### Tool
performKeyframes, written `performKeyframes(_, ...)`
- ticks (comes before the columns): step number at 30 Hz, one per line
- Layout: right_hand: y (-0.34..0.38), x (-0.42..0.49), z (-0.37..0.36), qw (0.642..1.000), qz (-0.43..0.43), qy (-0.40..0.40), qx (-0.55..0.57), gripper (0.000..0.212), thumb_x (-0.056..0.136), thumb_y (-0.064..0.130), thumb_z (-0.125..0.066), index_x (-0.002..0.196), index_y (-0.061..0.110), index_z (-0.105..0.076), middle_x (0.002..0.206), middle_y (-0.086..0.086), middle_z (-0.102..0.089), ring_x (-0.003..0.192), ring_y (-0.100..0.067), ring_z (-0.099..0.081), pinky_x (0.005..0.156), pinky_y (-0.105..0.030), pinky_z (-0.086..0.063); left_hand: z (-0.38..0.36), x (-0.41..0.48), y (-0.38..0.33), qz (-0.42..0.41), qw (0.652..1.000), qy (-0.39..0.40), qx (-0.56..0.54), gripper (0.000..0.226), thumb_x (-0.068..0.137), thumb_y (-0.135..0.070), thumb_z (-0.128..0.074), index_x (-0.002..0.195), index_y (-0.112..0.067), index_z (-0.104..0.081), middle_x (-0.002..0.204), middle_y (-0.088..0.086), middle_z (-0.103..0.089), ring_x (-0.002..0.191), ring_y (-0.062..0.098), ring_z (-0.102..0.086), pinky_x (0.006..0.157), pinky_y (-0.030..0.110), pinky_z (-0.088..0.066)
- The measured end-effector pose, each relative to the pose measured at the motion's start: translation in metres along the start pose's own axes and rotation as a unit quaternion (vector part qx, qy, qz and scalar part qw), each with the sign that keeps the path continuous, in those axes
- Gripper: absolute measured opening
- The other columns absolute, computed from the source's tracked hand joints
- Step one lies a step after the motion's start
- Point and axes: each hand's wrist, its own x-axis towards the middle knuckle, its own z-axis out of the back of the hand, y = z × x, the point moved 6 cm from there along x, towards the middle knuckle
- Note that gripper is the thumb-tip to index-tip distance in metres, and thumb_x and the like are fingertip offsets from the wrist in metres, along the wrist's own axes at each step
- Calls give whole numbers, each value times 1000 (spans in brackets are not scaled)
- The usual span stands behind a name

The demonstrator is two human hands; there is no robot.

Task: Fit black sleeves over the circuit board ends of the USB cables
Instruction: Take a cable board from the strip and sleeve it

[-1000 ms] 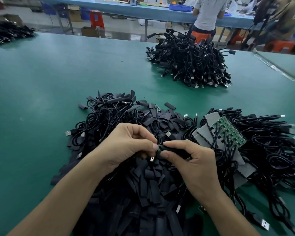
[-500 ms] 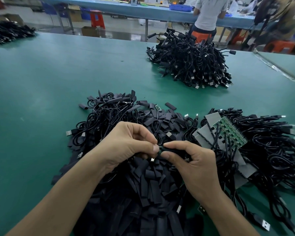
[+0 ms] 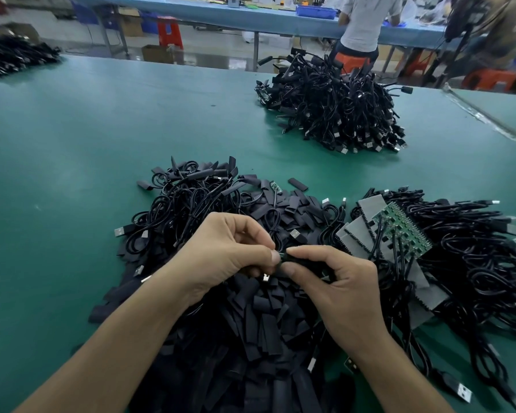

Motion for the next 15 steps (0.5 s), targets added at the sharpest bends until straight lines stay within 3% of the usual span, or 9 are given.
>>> performKeyframes(10,5,0,-3,996,45,2,-74,23,78,27,-77,97,14,-76,87,11,-73,83,3,-69,75,-12,-52,3,-1,0,4,1000,4,-13,23,69,9,-81,67,-11,-68,78,25,-71,59,20,-69,51,20,-52)
performKeyframes(15,5,1,-2,996,47,7,-74,24,79,29,-76,99,16,-76,87,10,-73,83,2,-68,74,-14,-52,-1,-1,0,21,999,29,-39,16,61,-4,-84,68,-14,-74,72,17,-71,62,20,-68,53,20,-53)
